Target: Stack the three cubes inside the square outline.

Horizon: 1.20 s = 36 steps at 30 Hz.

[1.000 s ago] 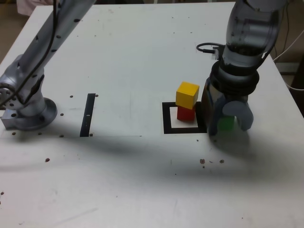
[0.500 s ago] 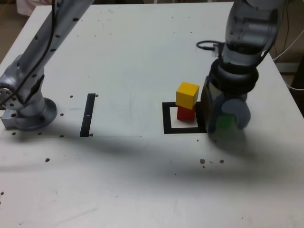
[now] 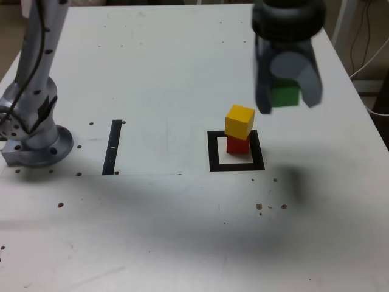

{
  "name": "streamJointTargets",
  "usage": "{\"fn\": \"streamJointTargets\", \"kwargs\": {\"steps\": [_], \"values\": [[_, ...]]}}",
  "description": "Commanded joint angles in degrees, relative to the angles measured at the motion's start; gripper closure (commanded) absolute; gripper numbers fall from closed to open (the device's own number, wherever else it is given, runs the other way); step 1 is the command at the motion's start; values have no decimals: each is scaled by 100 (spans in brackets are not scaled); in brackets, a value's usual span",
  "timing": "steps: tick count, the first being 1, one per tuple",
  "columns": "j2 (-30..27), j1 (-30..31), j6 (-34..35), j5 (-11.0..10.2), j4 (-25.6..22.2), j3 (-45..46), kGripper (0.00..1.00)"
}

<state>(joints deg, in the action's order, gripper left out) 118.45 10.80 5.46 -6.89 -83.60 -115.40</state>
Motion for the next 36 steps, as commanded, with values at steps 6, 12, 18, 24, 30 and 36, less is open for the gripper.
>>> {"fn": "streamJointTargets", "kwargs": {"steps": [6, 12, 18, 24, 30, 36], "values": [[-384, -178, -270, -20, -143, 630, 86], [-414, -254, -366, 93, -47, 1058, 86], [-397, -255, -375, 166, 88, 1372, 86], [-354, -329, -432, 240, 297, 1587, 85], [-309, -429, -506, 303, 408, 1660, 82], [-242, -447, -513, 311, 462, 1677, 78]]}}
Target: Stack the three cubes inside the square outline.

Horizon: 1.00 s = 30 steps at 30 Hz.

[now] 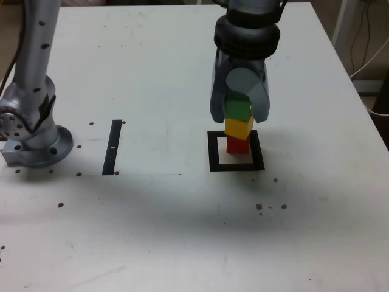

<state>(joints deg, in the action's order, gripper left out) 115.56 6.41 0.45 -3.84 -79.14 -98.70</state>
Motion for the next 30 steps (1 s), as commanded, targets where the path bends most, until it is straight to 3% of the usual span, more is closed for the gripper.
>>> {"fn": "streamJointTargets", "kwargs": {"steps": [1, 5, 8, 14, 17, 30], "values": [[59, -8, -12, 5, 23, 9, 76], [86, -8, -11, 5, 39, 1, 67], [90, -8, -1, 11, 38, -12, 55], [72, -8, 51, -2, -13, -9, 14], [39, -8, 93, -23, -60, 9, 2], [-702, -8, 193, -59, -214, -88, 0]]}}
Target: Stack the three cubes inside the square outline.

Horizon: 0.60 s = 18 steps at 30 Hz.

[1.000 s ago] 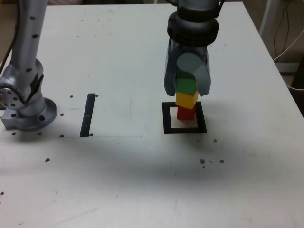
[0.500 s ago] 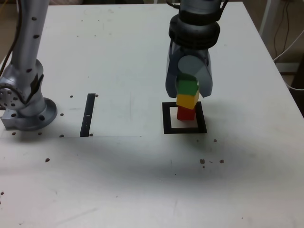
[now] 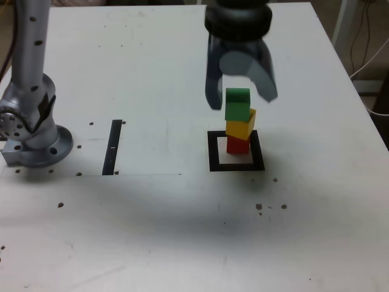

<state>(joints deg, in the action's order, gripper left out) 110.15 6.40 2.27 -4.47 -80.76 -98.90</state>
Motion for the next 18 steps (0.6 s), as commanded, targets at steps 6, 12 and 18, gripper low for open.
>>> {"fn": "streamJointTargets", "kwargs": {"steps": [6, 12, 18], "values": [[-799, -7, 7, 25, -280, 135, 0], [-1647, -7, 1, 27, -295, 1079, 0], [-2472, -7, 12, 14, -263, 2209, 0]]}}
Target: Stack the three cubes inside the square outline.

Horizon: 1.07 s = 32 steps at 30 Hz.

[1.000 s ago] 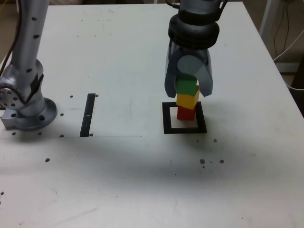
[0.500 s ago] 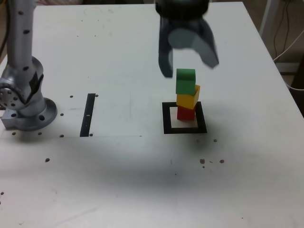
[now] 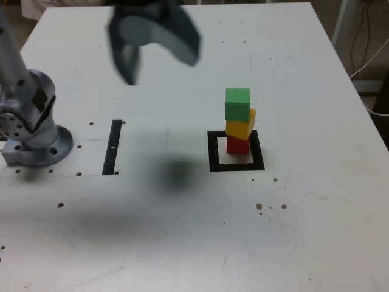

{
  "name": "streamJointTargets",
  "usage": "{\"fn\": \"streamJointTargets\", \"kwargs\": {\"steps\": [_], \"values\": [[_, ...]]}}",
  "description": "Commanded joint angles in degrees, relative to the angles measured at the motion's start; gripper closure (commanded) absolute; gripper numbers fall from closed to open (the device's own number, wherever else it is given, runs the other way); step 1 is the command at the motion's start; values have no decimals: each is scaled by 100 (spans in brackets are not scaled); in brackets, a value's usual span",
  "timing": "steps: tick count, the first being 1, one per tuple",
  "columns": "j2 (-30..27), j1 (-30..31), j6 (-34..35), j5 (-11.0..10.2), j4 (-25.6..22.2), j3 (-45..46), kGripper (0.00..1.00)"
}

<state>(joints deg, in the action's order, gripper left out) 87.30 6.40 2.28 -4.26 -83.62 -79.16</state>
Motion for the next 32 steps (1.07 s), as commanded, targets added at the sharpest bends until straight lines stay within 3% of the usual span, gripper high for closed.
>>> {"fn": "streamJointTargets", "kwargs": {"steps": [1, 7, 22, 32], "values": [[-332, -7, 24, -20, 41, 486, 0], [-654, -7, 98, -30, 446, 1565, 0], [-777, -276, 88, -7, 1961, 3269, 0], [-700, -279, 63, 36, 2084, 3462, 0]]}}
